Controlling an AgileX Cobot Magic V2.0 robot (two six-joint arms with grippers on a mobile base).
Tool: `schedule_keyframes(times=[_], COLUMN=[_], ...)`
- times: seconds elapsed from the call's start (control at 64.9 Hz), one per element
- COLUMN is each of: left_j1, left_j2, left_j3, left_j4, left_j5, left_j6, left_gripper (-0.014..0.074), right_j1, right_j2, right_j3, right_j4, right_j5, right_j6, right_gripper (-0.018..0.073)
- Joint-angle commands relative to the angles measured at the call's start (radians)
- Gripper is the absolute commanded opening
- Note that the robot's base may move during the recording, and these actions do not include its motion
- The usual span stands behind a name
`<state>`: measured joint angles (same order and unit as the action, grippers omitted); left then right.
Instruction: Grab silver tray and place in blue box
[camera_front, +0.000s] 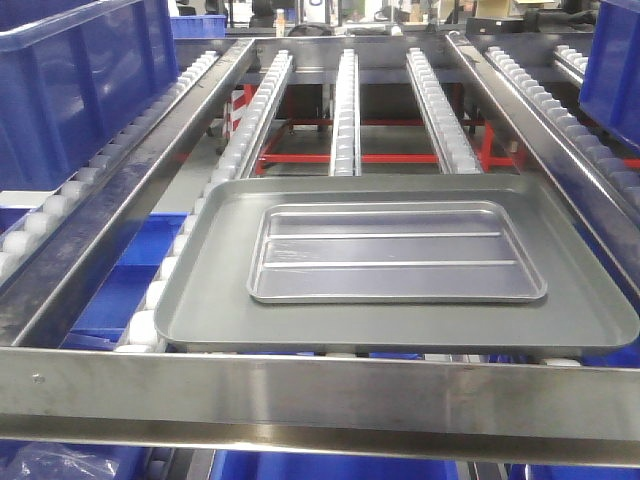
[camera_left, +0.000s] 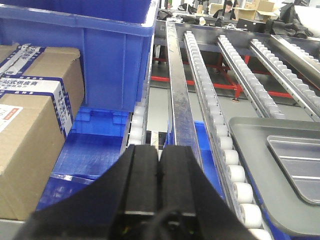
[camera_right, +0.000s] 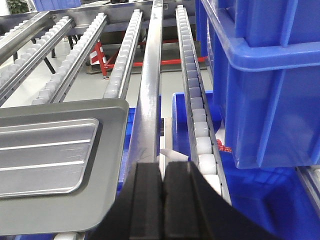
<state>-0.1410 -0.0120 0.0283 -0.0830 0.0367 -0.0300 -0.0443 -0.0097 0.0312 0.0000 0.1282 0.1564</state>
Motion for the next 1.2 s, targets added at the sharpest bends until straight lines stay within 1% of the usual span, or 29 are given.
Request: schedule_keyframes(times=[0.0, 0.123, 0.231, 0.293, 0.355, 0.385, 0.447, 0.493, 0.586, 0.663, 0.709, 0.755, 0.801, 0.894, 0.971, 1.033, 1.11, 1.187], left_j1=[-0.002, -0.002, -0.002, -0.002, -0.002, -0.002, -0.002, -0.004, -0.004, -0.004, -0.004, -0.004, -0.01, -0.057, -0.114, -0.165, -0.232, -0.295], left_j2=[-0.019, -0.019, -0.019, -0.019, -0.01, 0.0, 0.028, 0.065, 0.167, 0.281, 0.354, 0.425, 0.49, 0.604, 0.683, 0.751, 0.846, 0.935], left_j3=[-0.001, -0.001, -0.003, -0.023, -0.071, -0.111, -0.204, -0.3, -0.464, -0.585, -0.647, -0.702, -0.748, -0.807, -0.834, -0.853, -0.885, -0.924], left_j4=[-0.009, -0.009, -0.009, -0.009, -0.009, -0.006, 0.007, 0.023, 0.038, 0.033, 0.022, 0.014, 0.015, 0.015, 0.01, 0.007, -0.038, -0.109], left_j5=[-0.082, -0.118, -0.175, -0.204, -0.194, -0.167, -0.072, 0.033, 0.203, 0.31, 0.364, 0.405, 0.434, 0.449, 0.449, 0.442, 0.437, 0.432], left_j6=[0.002, 0.002, 0.002, 0.002, 0.002, 0.002, 0.002, 0.002, 0.002, 0.002, 0.002, 0.002, 0.002, 0.012, 0.03, 0.03, 0.03, 0.03], left_gripper=[-0.0104, -0.0104, -0.0104, -0.0104, -0.0104, -0.0104, -0.0104, -0.0104, -0.0104, -0.0101, -0.0083, -0.0042, 0.0006, 0.0118, 0.0221, 0.0279, 0.0298, 0.0295], right_j1=[-0.005, -0.005, -0.005, -0.005, -0.005, -0.005, -0.005, -0.005, -0.005, 0.003, 0.01, 0.02, 0.031, 0.063, 0.105, 0.147, 0.22, 0.291], right_j2=[-0.021, -0.021, -0.021, -0.021, -0.021, -0.021, -0.013, 0.013, 0.106, 0.204, 0.271, 0.346, 0.412, 0.54, 0.627, 0.688, 0.775, 0.847], right_j3=[0.002, 0.002, 0.002, 0.002, -0.011, -0.034, -0.113, -0.184, -0.351, -0.467, -0.536, -0.598, -0.656, -0.737, -0.781, -0.809, -0.841, -0.859], right_j4=[-0.006, -0.009, -0.014, -0.012, 0.0, 0.009, 0.02, 0.02, 0.02, 0.02, 0.02, 0.02, 0.02, 0.02, 0.02, 0.02, 0.02, 0.02], right_j5=[-0.091, -0.098, -0.1, -0.14, -0.197, -0.208, -0.184, -0.128, -0.039, 0.036, 0.073, 0.111, 0.141, 0.194, 0.228, 0.255, 0.293, 0.314], right_j6=[-0.008, -0.008, -0.008, -0.008, -0.002, 0.008, 0.02, 0.02, 0.019, 0.019, 0.019, 0.019, 0.019, 0.019, 0.019, 0.019, 0.017, 0.013], right_gripper=[0.0055, 0.0055, 0.0055, 0.0055, 0.0055, 0.0055, 0.0055, 0.0055, 0.0057, 0.0066, 0.0088, 0.0129, 0.019, 0.0304, 0.0359, 0.0382, 0.0387, 0.0387])
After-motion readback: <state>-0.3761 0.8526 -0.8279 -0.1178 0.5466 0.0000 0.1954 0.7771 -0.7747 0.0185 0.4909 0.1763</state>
